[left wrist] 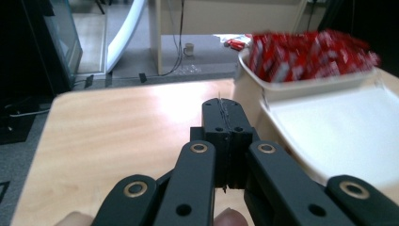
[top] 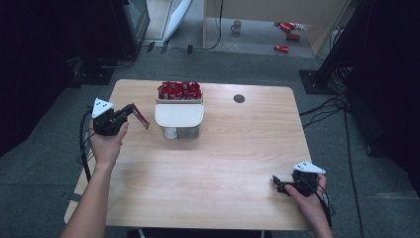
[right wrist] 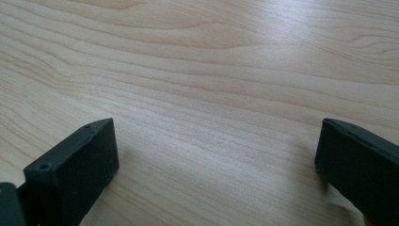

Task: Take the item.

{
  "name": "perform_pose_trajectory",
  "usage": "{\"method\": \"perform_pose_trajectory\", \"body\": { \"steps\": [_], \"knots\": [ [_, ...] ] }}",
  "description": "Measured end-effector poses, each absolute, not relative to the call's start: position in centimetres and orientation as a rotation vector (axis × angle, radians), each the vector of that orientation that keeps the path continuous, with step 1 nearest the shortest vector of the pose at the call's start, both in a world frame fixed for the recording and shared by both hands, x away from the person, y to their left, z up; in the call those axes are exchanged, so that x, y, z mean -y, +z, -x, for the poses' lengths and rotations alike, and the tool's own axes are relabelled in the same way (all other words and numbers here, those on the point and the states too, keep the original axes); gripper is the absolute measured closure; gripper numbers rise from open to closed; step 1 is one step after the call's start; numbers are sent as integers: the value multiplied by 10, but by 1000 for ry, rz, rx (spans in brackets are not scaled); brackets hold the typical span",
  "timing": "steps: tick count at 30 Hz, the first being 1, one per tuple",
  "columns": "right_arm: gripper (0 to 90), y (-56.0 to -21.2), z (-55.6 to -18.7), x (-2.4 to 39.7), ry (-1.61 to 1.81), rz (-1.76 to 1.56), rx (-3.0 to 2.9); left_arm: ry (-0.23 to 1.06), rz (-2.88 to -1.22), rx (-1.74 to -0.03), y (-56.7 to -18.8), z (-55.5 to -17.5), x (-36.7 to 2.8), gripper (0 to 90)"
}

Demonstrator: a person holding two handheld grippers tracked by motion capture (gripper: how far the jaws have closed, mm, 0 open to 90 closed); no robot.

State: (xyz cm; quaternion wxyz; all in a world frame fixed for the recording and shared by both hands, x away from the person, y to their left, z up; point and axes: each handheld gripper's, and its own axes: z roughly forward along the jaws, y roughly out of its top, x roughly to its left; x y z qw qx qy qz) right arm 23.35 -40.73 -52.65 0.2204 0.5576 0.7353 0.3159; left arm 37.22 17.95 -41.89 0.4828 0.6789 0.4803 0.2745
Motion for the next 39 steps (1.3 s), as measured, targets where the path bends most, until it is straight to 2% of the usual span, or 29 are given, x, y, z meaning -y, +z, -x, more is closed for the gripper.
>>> {"method": "perform_pose_trajectory", "body": {
  "steps": [12, 22, 34, 39],
  "knots": [
    [0, -527, -234, 407, 873, -1540, -2034, 632, -1646, -1131, -434, -328, -185, 900],
    [0, -526, -234, 407, 871, -1540, -2035, 584, -1647, -1191, -468, -290, -198, 900],
    [0, -526, -234, 407, 872, -1540, -2035, 550, -1792, -1244, -499, -262, -200, 900],
    [0, -526, -234, 407, 871, -1540, -2035, 530, -1856, -1240, -506, -259, -194, 871]
  ]
}}
